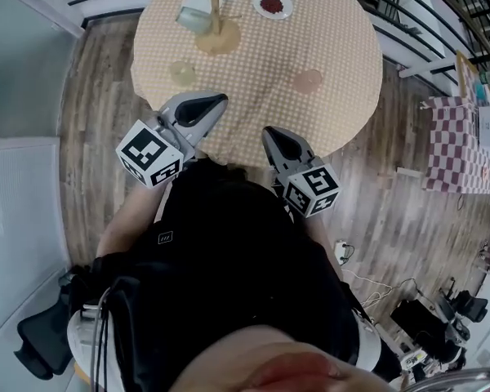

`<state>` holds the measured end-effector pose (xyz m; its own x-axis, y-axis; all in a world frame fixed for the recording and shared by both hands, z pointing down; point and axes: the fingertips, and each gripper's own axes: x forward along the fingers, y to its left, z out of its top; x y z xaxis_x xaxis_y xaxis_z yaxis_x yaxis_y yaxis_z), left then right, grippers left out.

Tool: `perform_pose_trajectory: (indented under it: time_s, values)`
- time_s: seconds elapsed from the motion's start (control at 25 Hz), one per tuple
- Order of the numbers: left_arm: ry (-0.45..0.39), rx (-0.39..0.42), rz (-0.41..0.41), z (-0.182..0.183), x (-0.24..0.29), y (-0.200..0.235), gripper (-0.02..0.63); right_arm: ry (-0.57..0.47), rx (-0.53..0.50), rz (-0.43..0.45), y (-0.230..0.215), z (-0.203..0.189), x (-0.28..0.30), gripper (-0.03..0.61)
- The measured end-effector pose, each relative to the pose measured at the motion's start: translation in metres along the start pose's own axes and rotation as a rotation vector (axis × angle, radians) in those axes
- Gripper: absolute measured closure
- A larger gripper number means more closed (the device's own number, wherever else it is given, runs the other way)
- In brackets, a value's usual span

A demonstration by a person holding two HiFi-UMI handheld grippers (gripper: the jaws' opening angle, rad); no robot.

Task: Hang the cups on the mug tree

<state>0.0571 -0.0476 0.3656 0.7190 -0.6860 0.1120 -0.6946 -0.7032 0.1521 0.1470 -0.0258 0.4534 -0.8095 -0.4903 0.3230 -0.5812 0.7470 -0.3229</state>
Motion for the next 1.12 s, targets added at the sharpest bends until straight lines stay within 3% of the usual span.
perform_pose_trajectory:
  time_s: [0.28,0.52,0.76,0.88,1.12]
  values:
    - [0.010,-0.013,-0.099,0.000,0.034,0.043,0.607,0.069,0.005,-0.059,-0.033,0.014,0.045,0.560]
    - [0.042,-0.035,-0.175,-0.007,0.068,0.055,0.607,0.091,0.014,-0.152,-0.071,0.018,0.047,0.560]
    - [0.063,-0.040,-0.167,-0.014,0.107,0.056,0.607,0.068,0.036,-0.174,-0.114,0.015,0.032,0.555]
    - [0.064,-0.050,-0.153,-0.017,0.127,0.055,0.607,0.080,0.023,-0.176,-0.139,0.014,0.027,0.494]
    - [0.109,-0.051,-0.161,-0.040,0.165,0.046,0.607,0.089,-0.064,-0.204,-0.194,0.006,0.015,0.446]
